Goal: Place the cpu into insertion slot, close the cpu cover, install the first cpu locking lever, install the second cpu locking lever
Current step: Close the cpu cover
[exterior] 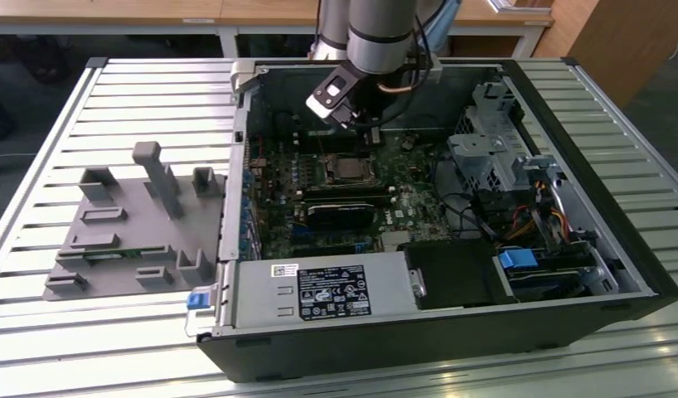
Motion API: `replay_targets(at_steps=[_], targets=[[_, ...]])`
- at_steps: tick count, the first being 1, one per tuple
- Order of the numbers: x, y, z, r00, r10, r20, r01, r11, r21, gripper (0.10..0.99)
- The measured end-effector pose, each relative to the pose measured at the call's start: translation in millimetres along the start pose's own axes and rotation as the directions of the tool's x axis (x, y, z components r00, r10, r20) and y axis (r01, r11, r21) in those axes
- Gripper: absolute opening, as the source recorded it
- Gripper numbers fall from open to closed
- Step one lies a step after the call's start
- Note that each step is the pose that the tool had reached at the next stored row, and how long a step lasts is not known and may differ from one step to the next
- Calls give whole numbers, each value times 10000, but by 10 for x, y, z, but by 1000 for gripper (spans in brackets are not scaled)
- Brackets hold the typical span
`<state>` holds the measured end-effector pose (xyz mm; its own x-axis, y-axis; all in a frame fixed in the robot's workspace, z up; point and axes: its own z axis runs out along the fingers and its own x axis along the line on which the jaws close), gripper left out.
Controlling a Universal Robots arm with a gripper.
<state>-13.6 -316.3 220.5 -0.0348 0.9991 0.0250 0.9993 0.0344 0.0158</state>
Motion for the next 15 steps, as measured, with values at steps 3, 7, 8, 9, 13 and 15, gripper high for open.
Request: replay_targets(at_steps=[3,7,8,9,13,15], targets=[[0,-35,34,10000,1,0,-1,10000,0,106],[1,-82,64,10000,0,0,0,10000,1,106],[1,-93,70,10000,1,0,-1,10000,1,106],[1,-104,77,10000,0,0,0,10000,1,106],[3,-173,94,10000,1,2,-1,10000,1,106],[5,-216,96,10000,0,0,0,10000,1,106]])
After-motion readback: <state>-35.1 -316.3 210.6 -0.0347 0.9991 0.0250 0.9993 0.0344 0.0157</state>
